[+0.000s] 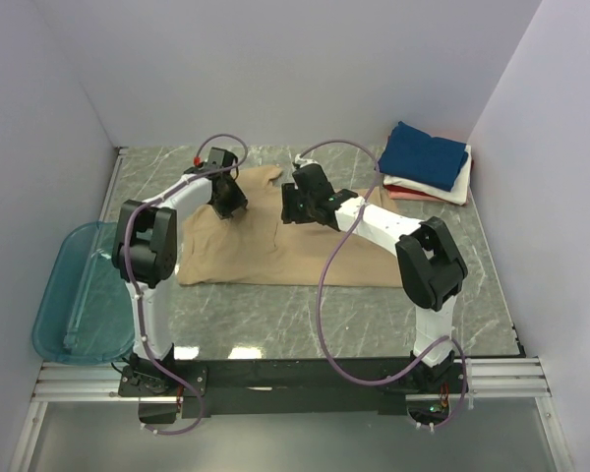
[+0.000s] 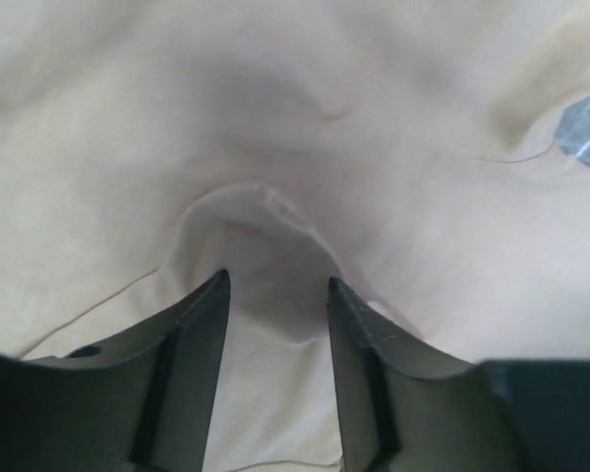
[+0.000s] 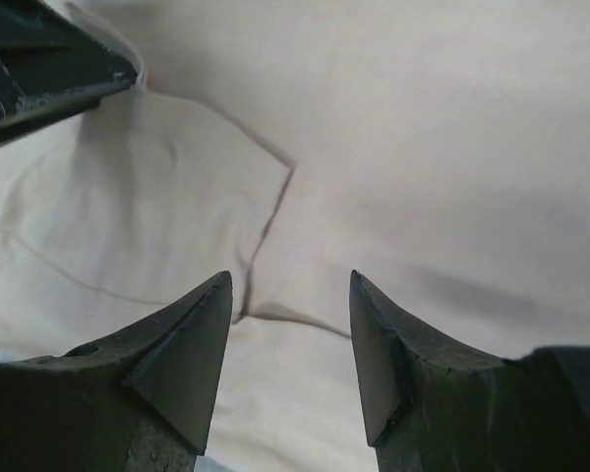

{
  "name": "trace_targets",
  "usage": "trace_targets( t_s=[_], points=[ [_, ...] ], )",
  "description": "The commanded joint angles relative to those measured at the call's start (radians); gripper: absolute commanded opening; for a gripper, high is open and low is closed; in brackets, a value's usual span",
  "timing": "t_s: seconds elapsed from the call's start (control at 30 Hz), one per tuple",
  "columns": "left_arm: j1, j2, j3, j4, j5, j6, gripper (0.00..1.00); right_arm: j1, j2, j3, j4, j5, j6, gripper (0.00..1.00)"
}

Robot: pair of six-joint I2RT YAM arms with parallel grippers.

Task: Fold and stack the t-shirts
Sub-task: Fold the tshirt

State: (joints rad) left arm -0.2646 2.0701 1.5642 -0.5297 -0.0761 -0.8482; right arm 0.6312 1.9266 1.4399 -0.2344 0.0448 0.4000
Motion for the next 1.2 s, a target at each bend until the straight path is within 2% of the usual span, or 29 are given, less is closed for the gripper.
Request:
trace_targets(
  t_s=[0.0, 0.27, 0.43, 0.7, 0.9, 1.07, 1.17],
  points=[
    [0.024, -0.134, -0.082, 0.017, -0.011, 0.015, 0.52, -0.016, -0.021, -0.004, 0.029, -0.089, 0.042, 0.58],
    [0.034, -0.444, -0.386, 0.000, -0.128, -0.077, 0.53, -0.056, -0.034, -0.029, 0.053, -0.229, 0.114, 0.58],
    [0.047, -0.573, -0.542, 0.011, -0.163, -0.138, 0.52, -0.025, -0.069, -0.091, 0.052, -0.203, 0.151, 0.57],
    [0.048, -0.633, -0.757, 0.097, -0.149, -0.216, 0.48, -0.085, -0.276, -0.369, 0.027, -0.024, 0.269, 0.57],
    [0.048, -0.627, -0.855, 0.065, -0.220, -0.311, 0.45, -0.218, -0.437, -0.568, 0.030, 0.010, 0.309, 0.59],
    [0.053, -0.663, -0.923, 0.022, -0.295, -0.379, 0.40, -0.353, -0.471, -0.656, 0.009, -0.002, 0.301, 0.59],
    [0.064, -0.696, -0.957, -0.010, -0.330, -0.420, 0.36, -0.393, -0.469, -0.677, 0.003, -0.016, 0.290, 0.60]
  ],
)
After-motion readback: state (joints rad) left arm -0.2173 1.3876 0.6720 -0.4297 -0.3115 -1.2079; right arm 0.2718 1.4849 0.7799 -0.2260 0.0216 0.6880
